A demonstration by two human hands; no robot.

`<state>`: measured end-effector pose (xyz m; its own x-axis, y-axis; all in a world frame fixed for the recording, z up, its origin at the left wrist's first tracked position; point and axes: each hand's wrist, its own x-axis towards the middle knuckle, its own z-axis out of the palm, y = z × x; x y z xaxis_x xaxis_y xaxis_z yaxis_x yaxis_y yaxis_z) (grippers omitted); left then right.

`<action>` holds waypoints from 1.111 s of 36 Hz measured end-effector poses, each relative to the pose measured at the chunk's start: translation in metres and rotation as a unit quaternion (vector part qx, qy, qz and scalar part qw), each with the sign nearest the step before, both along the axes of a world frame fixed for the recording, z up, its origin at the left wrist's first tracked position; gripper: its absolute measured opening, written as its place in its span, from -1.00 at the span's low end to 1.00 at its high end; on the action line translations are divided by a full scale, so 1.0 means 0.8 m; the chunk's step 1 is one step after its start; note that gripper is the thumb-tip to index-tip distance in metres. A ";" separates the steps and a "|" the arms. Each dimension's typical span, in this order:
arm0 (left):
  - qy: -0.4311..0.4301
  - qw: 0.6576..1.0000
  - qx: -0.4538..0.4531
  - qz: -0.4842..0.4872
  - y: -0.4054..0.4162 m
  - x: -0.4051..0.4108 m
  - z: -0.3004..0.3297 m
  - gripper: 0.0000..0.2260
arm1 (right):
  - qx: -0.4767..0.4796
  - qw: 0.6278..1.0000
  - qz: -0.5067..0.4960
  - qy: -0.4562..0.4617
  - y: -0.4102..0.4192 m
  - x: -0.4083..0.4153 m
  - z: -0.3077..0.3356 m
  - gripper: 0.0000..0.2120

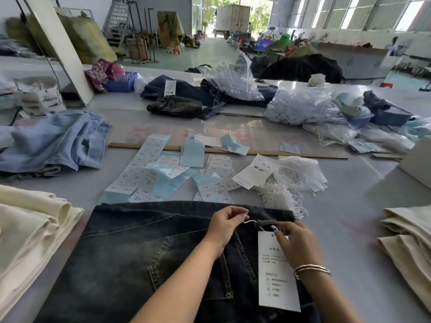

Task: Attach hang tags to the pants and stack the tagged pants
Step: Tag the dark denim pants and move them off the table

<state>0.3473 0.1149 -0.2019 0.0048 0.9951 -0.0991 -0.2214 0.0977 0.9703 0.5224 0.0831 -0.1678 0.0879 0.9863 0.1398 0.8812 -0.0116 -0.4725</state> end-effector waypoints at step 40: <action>0.031 0.997 0.062 -0.017 -0.009 0.003 -0.005 -0.87 | -0.066 0.720 -0.075 0.687 0.025 -0.057 -0.026 -0.83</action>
